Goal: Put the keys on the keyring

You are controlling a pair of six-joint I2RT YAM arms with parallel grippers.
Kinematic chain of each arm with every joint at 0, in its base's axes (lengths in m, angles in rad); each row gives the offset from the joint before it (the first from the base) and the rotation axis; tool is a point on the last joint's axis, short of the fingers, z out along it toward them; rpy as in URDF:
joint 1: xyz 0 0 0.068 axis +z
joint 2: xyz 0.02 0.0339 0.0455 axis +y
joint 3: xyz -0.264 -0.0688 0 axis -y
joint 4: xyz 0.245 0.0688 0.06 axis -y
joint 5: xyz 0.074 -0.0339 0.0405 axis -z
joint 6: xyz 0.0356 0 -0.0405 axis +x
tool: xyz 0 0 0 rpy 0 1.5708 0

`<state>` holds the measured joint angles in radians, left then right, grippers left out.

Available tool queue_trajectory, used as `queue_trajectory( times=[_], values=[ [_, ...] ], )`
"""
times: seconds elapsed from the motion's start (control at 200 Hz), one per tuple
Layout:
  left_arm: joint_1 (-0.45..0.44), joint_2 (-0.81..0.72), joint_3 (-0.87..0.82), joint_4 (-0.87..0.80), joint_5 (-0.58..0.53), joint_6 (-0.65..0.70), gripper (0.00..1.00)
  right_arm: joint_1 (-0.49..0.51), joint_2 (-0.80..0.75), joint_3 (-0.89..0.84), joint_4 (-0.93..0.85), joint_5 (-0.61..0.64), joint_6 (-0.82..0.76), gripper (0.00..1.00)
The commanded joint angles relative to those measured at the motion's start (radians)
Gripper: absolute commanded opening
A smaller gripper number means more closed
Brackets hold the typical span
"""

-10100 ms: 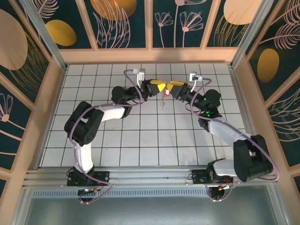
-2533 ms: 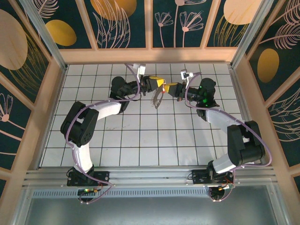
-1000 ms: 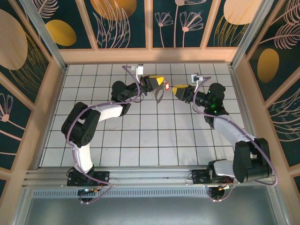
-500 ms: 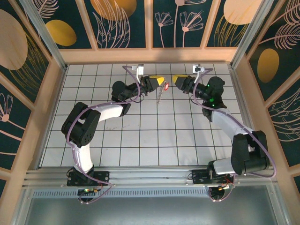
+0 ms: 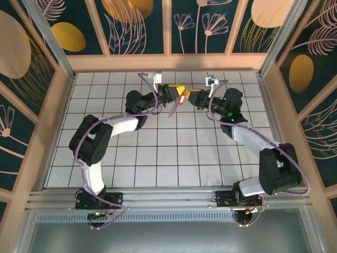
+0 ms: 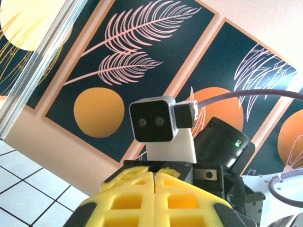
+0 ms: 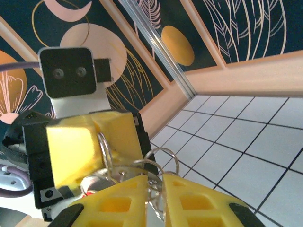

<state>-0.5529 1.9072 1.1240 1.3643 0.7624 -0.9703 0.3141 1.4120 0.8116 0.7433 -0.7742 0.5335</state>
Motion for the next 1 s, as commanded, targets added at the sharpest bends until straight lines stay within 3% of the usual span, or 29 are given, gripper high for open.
queue_trajectory(
  times=[0.0, 0.405, 0.526, 0.761, 0.996],
  values=[
    [-0.008, -0.008, 0.036, 0.046, 0.010, 0.013, 0.00, -0.004, -0.030, -0.018, -0.003, 0.002, -0.023, 0.17],
    [-0.012, -0.010, 0.037, 0.052, 0.018, 0.008, 0.00, -0.083, -0.103, -0.065, 0.060, 0.071, 0.040, 0.25],
    [-0.013, -0.011, 0.039, 0.056, 0.018, 0.000, 0.00, -0.091, -0.111, -0.068, 0.111, 0.088, 0.076, 0.34],
    [-0.015, -0.012, 0.037, 0.064, 0.017, -0.007, 0.00, -0.088, -0.073, -0.055, 0.268, 0.029, 0.177, 0.42],
    [-0.018, -0.011, 0.037, 0.075, 0.008, -0.017, 0.00, -0.054, -0.016, -0.054, 0.374, 0.004, 0.246, 0.45]
  ],
)
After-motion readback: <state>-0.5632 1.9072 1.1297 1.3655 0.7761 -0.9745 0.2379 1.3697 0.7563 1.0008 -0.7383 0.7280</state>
